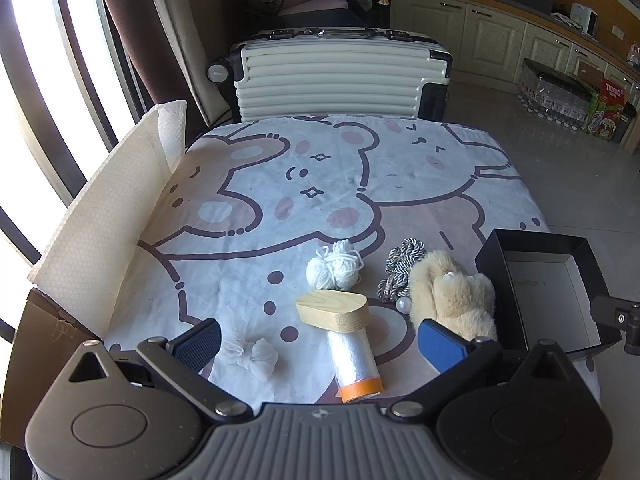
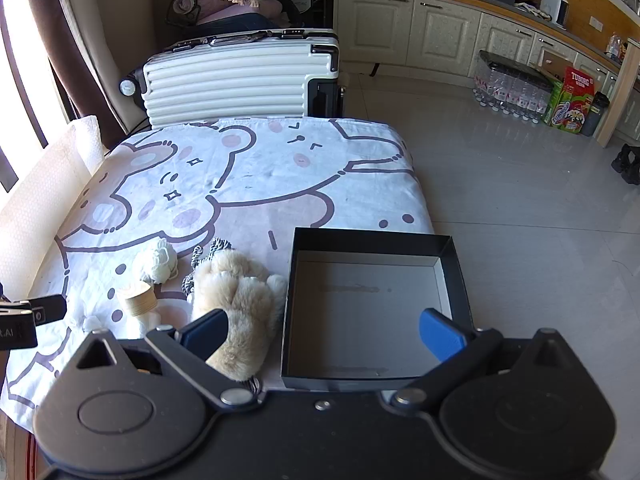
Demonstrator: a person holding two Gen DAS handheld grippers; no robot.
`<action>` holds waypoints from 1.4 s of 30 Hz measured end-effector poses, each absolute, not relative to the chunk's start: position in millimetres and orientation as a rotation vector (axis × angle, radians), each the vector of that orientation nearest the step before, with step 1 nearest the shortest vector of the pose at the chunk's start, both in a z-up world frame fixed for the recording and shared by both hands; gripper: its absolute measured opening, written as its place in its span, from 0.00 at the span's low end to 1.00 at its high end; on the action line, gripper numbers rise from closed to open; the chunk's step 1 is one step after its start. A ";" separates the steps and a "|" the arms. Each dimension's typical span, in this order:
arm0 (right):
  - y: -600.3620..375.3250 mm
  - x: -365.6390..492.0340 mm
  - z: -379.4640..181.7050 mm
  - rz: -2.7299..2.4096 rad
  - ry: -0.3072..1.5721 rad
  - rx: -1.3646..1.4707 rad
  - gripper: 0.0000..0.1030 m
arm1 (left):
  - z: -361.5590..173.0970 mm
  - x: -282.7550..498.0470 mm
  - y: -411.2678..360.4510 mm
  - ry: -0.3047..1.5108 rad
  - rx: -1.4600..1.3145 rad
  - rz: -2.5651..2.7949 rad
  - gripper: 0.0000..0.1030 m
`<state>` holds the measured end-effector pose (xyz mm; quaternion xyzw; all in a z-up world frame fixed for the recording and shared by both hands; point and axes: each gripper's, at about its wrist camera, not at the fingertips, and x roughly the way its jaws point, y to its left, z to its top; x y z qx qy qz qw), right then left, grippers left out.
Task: Organize objects
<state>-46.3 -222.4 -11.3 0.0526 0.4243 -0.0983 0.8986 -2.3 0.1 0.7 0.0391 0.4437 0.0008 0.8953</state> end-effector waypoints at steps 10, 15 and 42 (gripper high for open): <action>-222.3 -46.2 -11.3 -0.204 0.879 0.109 1.00 | 0.8 -2.2 0.2 0.921 0.082 0.001 1.00; -222.3 -46.3 -11.1 -0.204 0.879 0.109 1.00 | -2.7 -2.4 -4.0 0.921 0.084 -0.001 1.00; -221.9 -46.6 -12.1 -0.205 0.879 0.112 1.00 | -3.0 -2.5 -4.4 0.923 0.088 -0.008 1.00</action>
